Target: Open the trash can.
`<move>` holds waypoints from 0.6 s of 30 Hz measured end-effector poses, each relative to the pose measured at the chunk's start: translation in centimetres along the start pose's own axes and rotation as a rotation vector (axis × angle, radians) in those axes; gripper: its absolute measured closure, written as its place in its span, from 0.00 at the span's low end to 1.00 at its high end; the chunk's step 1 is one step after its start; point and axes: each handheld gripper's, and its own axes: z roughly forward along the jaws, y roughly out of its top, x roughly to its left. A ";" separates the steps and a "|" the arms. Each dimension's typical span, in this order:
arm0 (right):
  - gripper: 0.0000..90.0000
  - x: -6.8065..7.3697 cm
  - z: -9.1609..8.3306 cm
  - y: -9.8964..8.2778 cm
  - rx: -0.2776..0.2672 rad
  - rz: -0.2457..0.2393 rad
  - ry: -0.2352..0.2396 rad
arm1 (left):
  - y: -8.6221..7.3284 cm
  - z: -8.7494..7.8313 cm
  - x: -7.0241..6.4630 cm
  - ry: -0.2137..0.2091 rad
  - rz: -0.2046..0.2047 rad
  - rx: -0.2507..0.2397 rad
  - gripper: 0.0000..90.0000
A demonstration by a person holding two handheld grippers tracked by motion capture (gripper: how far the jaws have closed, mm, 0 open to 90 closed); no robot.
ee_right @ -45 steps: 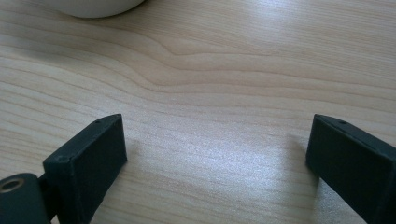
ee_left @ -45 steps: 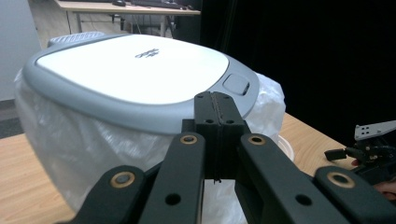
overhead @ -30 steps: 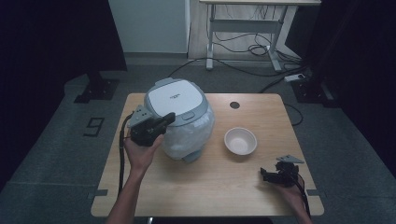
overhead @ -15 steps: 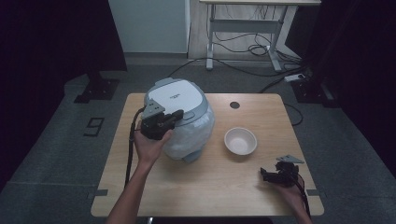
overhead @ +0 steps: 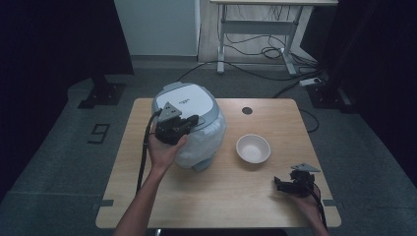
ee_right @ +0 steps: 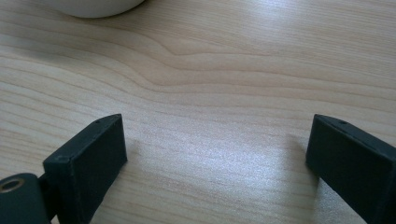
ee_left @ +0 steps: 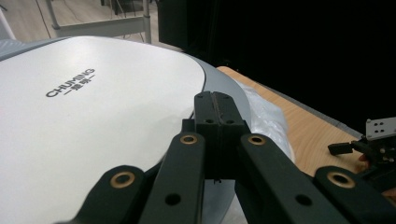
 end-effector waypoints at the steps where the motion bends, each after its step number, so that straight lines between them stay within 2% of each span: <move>1: 0.05 0.0 0.0 0.0 0.000 0.000 0.000 | 0.0 0.0 0.0 0.000 0.000 0.000 1.00; 7: 0.05 0.0 0.0 0.0 0.000 0.000 0.000 | 0.0 0.3 -0.2 -0.010 0.004 0.003 1.00; 18: 0.05 0.0 0.0 0.0 0.000 0.000 0.000 | -0.2 0.3 0.0 -0.030 -0.024 -0.013 1.00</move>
